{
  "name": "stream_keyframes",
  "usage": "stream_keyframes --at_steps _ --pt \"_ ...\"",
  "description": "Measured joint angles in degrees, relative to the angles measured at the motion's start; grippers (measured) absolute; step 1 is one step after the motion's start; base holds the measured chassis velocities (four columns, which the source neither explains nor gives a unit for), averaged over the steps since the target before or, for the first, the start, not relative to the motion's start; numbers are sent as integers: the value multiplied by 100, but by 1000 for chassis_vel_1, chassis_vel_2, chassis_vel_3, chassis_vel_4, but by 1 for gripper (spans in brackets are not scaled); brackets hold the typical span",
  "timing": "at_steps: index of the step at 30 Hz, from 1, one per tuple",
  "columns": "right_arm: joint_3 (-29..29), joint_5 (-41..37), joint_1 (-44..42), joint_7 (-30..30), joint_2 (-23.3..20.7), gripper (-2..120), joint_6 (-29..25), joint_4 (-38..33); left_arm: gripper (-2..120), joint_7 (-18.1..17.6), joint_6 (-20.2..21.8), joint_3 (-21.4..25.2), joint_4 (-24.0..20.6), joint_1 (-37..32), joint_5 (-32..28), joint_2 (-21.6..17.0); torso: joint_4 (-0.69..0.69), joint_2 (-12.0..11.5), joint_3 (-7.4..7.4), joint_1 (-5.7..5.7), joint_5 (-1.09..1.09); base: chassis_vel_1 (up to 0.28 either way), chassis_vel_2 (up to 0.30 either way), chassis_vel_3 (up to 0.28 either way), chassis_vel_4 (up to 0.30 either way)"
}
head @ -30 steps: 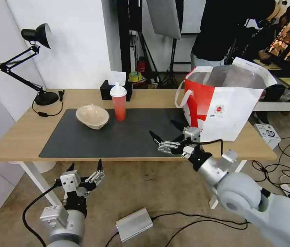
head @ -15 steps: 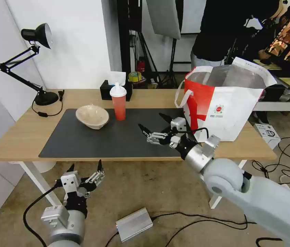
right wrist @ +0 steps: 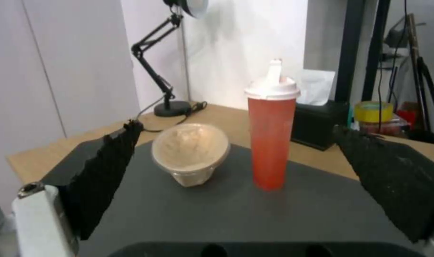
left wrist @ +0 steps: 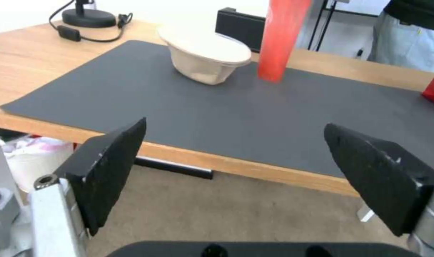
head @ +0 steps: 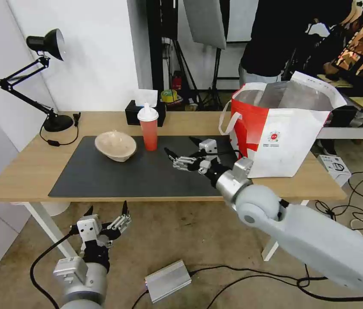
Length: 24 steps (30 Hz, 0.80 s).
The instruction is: Pick up the trash from the table and place it into the takeout bag.
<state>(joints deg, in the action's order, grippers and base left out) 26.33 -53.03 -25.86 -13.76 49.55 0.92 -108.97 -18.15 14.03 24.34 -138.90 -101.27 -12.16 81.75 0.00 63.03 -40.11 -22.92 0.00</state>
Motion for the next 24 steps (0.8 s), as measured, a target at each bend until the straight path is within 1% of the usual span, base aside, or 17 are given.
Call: stream_keyframes --at_steps 2,11,12,16,17,24 --pt "85 121 57 -140 239 100 110 138 100 1 -8 18 -9 -25 7 0 0 0 0 0 0 0 0 0 0" --pt "280 264 286 -551 572 100 499 341 100 1 -39 42 -108 -105 -8 -4 0 0 0 0 0 0 0 0 0" --pt "280 264 286 -551 572 100 499 341 100 1 -39 42 -108 -105 -8 -4 0 0 0 0 0 0 0 0 0" --pt "290 377 337 -715 807 100 665 558 100 -1 -40 83 -132 -144 -7 -26 0 0 0 0 0 0 0 0 0" --pt "290 377 337 -715 807 100 665 558 100 -1 -40 83 -132 -144 -7 -26 0 0 0 0 0 0 0 0 0" --pt "184 528 402 -860 1172 100 828 883 100 -4 -37 88 -141 -187 18 8 0 0 0 0 0 0 0 0 0"
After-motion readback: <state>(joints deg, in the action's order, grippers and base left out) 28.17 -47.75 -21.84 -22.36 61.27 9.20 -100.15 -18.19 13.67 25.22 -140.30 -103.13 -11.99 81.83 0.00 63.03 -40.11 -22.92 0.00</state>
